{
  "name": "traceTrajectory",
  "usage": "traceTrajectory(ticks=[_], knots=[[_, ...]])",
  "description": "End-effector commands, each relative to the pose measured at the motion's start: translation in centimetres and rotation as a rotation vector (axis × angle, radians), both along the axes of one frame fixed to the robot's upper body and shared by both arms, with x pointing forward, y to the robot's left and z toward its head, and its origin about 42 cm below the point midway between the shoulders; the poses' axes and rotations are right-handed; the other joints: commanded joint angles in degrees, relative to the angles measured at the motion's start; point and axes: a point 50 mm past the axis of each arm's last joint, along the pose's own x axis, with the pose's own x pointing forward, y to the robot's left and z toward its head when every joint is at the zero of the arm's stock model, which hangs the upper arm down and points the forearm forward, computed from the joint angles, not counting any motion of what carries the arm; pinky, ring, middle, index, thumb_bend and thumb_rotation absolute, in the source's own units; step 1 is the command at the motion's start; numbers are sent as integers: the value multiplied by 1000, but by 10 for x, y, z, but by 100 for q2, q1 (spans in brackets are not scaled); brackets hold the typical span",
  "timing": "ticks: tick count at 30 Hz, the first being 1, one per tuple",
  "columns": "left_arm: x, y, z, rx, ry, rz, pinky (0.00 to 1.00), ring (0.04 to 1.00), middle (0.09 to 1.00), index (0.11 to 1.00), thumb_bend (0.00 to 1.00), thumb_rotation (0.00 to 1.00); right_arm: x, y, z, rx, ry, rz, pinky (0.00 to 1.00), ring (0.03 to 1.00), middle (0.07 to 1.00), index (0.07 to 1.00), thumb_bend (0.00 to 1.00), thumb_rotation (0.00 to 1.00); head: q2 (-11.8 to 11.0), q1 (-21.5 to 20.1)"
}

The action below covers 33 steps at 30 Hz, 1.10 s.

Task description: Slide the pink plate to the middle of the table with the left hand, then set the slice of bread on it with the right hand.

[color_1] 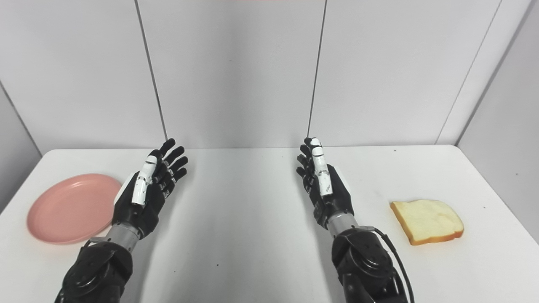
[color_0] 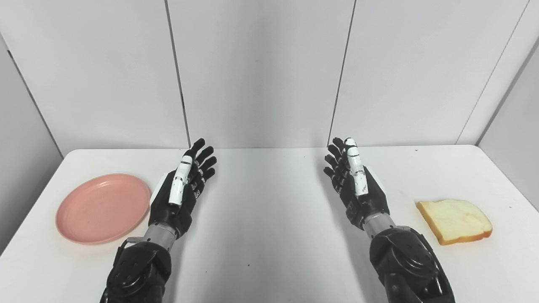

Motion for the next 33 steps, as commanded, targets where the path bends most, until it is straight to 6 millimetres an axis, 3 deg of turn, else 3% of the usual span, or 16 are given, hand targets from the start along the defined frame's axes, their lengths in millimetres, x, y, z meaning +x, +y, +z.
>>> traceTrajectory(ticks=[1,10,20,33], knots=[[5,-10,17,-7,-74,-9,967,945,945,939,379,1000,2,-5,18,7,-63,-2,1000,1000,1000,1000,299,1000,-53,198],[13,-39,7,-15,-68,-39,997,968,961,952,396,1000,4,-24,15,10,-64,38,1000,1000,1000,1000,246,1000,-314,1195],[18,-50,3,-48,-61,-26,980,948,949,937,406,1000,3,-27,17,21,-74,60,1000,1000,1000,1000,205,1000,-349,1287],[19,-42,12,-25,-89,-29,989,957,952,942,403,1000,1,-25,20,21,-86,58,1000,1000,1000,1000,198,1000,-299,1271]])
